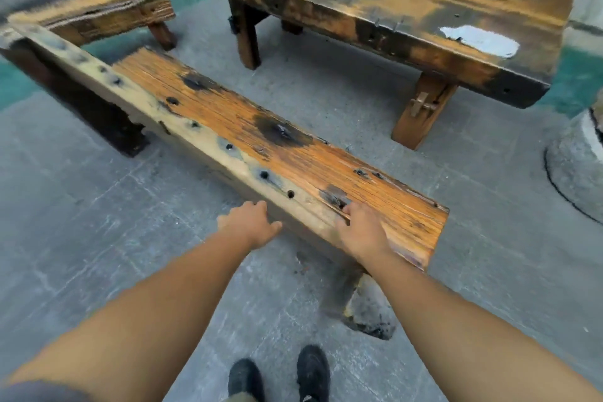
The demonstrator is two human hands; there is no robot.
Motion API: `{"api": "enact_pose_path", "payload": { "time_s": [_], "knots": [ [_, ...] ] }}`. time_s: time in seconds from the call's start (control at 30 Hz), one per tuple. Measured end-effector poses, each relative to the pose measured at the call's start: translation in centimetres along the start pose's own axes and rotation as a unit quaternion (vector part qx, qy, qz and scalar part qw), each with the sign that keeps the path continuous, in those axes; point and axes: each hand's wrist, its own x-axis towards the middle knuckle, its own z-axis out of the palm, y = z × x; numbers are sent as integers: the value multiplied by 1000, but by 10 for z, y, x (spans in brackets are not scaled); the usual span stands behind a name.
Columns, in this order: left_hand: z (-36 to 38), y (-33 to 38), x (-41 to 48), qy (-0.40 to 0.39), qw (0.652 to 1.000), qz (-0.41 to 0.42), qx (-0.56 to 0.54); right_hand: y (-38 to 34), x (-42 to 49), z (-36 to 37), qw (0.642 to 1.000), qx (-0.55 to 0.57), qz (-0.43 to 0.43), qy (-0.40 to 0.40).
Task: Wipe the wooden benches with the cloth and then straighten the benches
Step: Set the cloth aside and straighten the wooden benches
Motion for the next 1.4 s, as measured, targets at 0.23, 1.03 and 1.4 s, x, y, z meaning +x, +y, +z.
{"api": "enact_pose_path", "payload": {
  "time_s": [0.23,1.03,1.4],
  "knots": [
    [-8,-202,-67,78,980,-141,-120,-212,6,83,965,-46,-203,-157],
    [-92,-642,25,166,917,-245,-267,-676,73,339,910,-95,-307,-261],
    [-241,-855,219,135,917,-278,-252,-927,262,431,886,-141,-361,-252]
  ]
}}
